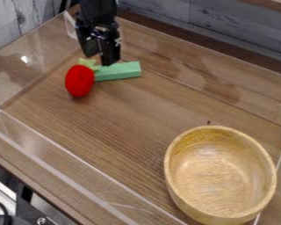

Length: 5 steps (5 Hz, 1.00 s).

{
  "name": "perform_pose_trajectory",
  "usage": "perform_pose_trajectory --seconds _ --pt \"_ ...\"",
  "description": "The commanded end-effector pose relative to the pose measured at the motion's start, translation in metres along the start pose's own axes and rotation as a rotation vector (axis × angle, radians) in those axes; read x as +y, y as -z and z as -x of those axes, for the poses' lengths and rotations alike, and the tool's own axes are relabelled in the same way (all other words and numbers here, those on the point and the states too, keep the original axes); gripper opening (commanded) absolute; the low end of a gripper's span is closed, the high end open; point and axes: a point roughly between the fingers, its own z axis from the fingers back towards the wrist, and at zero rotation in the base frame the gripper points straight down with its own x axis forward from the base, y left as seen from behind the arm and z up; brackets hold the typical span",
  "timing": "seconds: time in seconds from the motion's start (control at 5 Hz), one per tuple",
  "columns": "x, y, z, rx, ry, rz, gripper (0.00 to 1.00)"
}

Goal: Move the red object to the right side of the table

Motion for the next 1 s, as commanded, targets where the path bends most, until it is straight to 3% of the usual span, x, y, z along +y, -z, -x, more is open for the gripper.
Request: perform_pose_trajectory --seconds 0.0,0.8 --pt "0.019 -0.012 -0.004 -0.035 0.014 -0.047 1.00" --pt "0.036 0.026 0.021 0.038 -0.010 -0.065 1.00"
